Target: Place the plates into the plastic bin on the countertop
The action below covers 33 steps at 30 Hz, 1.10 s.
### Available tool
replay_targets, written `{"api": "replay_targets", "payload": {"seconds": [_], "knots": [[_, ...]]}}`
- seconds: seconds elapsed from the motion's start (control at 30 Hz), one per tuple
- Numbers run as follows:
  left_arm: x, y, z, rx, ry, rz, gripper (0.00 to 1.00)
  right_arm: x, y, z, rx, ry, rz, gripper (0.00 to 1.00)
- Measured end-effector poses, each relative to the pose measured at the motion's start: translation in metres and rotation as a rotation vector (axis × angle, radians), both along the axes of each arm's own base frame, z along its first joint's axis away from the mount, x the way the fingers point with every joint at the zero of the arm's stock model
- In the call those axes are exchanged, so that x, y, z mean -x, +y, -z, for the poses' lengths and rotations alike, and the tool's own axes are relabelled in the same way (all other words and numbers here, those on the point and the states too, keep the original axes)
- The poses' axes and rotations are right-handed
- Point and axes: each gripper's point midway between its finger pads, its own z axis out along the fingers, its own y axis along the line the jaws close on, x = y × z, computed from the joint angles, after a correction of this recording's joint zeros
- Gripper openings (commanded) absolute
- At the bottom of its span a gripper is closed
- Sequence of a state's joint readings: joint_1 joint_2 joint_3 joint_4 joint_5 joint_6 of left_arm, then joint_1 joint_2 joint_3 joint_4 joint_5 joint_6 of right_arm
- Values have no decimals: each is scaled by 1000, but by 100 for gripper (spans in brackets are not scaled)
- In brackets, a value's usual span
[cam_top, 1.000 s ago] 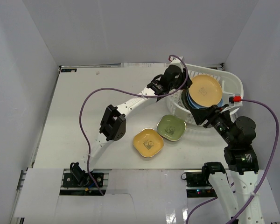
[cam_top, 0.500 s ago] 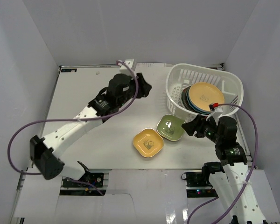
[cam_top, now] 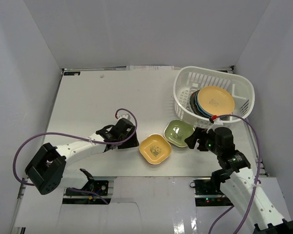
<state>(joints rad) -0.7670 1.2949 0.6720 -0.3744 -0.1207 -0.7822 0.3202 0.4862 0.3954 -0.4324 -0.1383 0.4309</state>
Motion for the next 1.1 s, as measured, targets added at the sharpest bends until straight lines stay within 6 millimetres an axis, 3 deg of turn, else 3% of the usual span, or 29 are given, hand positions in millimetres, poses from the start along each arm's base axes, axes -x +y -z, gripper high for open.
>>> {"api": "replay_targets", "payload": {"seconds": [0.17, 0.37, 0.5, 0.57, 0.63, 0.67, 0.73, 0.8, 1.1], "knots": [[5, -14, 4, 89, 25, 1, 68, -5, 0, 34, 10, 52, 81, 82], [10, -21, 8, 155, 32, 10, 68, -11, -4, 78, 14, 133, 192, 73], [15, -22, 11, 174, 45, 21, 68, -26, 0, 78, -27, 99, 251, 66], [17, -22, 11, 180, 44, 24, 68, -30, 3, 79, -37, 92, 264, 51], [17, -21, 8, 190, 33, 26, 67, -31, 5, 82, -41, 94, 272, 42], [17, -22, 6, 195, 27, 27, 67, -30, 6, 84, -41, 96, 275, 29], [15, -23, 1, 207, 14, 29, 67, -29, 8, 83, -41, 90, 277, 24], [14, -25, -3, 219, -1, 32, 67, -28, 8, 79, -39, 72, 283, 10], [13, -28, -2, 221, -2, 55, 59, -15, 18, 28, -77, -25, 211, 8]]}}
